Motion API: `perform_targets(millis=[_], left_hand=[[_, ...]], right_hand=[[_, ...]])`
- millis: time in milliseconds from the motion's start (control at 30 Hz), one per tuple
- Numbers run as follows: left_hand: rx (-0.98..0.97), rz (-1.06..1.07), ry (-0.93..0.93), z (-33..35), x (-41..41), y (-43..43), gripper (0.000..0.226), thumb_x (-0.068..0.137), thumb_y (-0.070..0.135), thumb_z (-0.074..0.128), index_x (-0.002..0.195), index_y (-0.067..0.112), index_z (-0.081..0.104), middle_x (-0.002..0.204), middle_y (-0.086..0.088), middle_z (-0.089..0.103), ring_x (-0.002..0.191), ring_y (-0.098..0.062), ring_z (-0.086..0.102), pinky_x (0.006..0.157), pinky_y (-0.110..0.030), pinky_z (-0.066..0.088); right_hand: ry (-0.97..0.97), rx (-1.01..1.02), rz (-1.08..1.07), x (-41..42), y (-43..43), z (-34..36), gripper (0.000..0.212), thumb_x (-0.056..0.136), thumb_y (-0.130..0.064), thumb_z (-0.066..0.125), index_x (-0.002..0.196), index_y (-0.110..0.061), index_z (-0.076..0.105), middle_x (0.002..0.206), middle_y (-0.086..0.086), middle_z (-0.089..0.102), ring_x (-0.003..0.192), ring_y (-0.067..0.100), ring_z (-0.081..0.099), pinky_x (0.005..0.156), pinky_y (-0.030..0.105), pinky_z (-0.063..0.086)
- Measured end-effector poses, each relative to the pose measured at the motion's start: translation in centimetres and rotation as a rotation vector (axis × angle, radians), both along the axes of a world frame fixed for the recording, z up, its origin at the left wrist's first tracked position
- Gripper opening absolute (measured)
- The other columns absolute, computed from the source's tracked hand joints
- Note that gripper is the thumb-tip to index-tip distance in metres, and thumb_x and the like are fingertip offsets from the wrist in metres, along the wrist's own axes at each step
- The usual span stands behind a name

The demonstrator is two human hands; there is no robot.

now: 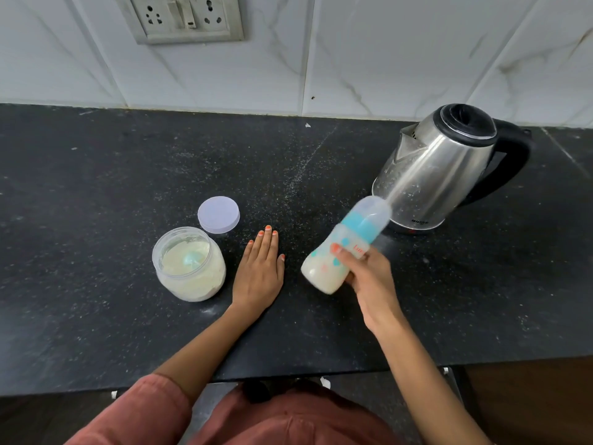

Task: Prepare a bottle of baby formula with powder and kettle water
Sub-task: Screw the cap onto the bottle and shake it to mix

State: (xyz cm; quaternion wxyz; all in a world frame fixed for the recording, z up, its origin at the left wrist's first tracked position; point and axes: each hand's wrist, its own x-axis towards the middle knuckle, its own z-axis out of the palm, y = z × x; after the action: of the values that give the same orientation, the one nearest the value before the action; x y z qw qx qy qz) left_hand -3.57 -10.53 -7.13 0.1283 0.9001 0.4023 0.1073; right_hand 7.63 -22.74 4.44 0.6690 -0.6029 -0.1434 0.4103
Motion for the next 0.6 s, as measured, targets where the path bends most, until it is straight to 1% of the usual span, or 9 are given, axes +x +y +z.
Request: perform_targets(millis=[67,133,200,233,267,433,467,533,600], left_hand=[[-0.004,-0.004,0.001,-0.1,0.0,0.0,0.068,0.088,0.039,0.003,0.142,0.003,0.023,0.151,-0.012,0.021,0.14,-0.025,0.019,0.112,-0.034,0.009],[-0.003,0.002,-0.009,-0.1,0.0,0.1,0.067,0.088,0.038,0.005,0.141,0.002,0.026,0.15,-0.014,0.024,0.139,-0.027,0.022,0.111,-0.035,0.011],[-0.002,-0.005,0.003,-0.1,0.0,0.1,0.068,0.088,0.039,0.004,0.141,0.003,0.025,0.15,-0.013,0.023,0.139,-0.027,0.021,0.111,-0.034,0.008],[0.001,-0.006,0.006,-0.1,0.0,0.1,0.068,0.087,0.039,0.003,0.141,0.003,0.024,0.15,-0.013,0.023,0.139,-0.026,0.02,0.111,-0.034,0.007],[0.003,-0.004,0.002,-0.1,0.0,0.1,0.068,0.087,0.039,0.003,0.141,0.003,0.024,0.15,-0.013,0.023,0.139,-0.026,0.02,0.11,-0.033,0.007],[0.003,-0.009,0.005,0.0,0.0,0.1,0.07,0.086,0.04,0.0,0.143,0.004,0.02,0.152,-0.011,0.018,0.141,-0.023,0.015,0.111,-0.031,0.004],[0.002,-0.005,0.003,-0.1,0.0,0.1,0.069,0.087,0.04,0.001,0.142,0.004,0.022,0.151,-0.011,0.019,0.14,-0.024,0.017,0.111,-0.032,0.005],[0.004,-0.002,-0.007,0.0,0.0,0.1,0.067,0.088,0.038,0.006,0.14,0.001,0.027,0.149,-0.014,0.025,0.138,-0.028,0.024,0.11,-0.035,0.008],[-0.006,-0.01,0.001,0.0,0.0,0.1,0.068,0.088,0.038,0.005,0.14,0.001,0.026,0.149,-0.014,0.023,0.138,-0.028,0.023,0.11,-0.035,0.007]], right_hand=[[0.014,0.011,-0.07,0.0,0.4,-0.1,0.025,0.078,-0.008,0.066,0.096,-0.025,0.059,0.101,-0.003,0.066,0.098,0.013,0.063,0.088,0.033,0.051],[-0.08,-0.046,0.091,-0.6,0.0,0.0,0.026,0.076,-0.005,0.068,0.095,-0.022,0.061,0.096,-0.001,0.068,0.091,0.011,0.066,0.086,0.033,0.054],[-0.172,-0.122,0.303,-1.0,-0.7,0.3,0.029,0.072,-0.001,0.071,0.09,-0.022,0.063,0.09,-0.004,0.07,0.081,0.005,0.068,0.076,0.023,0.056],[-0.193,-0.133,0.337,-0.9,-0.9,0.5,0.03,0.071,0.0,0.072,0.089,-0.022,0.063,0.089,-0.005,0.07,0.079,0.002,0.068,0.072,0.019,0.055],[-0.182,-0.118,0.307,-0.6,-0.8,0.6,0.03,0.07,0.001,0.072,0.089,-0.021,0.063,0.088,-0.004,0.07,0.079,0.002,0.068,0.072,0.019,0.055],[0.077,0.033,-0.129,0.4,0.8,0.0,0.023,0.079,-0.007,0.064,0.098,-0.02,0.06,0.099,-0.001,0.067,0.096,0.013,0.064,0.087,0.033,0.051],[0.054,0.02,-0.105,0.0,0.8,-0.2,0.025,0.079,-0.008,0.065,0.1,-0.02,0.059,0.1,0.0,0.067,0.097,0.015,0.064,0.088,0.034,0.051],[-0.029,-0.053,0.092,-0.9,0.3,-0.4,0.026,0.076,-0.006,0.068,0.097,-0.019,0.062,0.098,0.001,0.069,0.093,0.013,0.066,0.087,0.033,0.053],[-0.142,-0.14,0.332,-1.4,-0.5,-0.4,0.028,0.072,-0.003,0.072,0.093,-0.02,0.064,0.092,-0.003,0.07,0.084,0.006,0.068,0.078,0.024,0.056]])
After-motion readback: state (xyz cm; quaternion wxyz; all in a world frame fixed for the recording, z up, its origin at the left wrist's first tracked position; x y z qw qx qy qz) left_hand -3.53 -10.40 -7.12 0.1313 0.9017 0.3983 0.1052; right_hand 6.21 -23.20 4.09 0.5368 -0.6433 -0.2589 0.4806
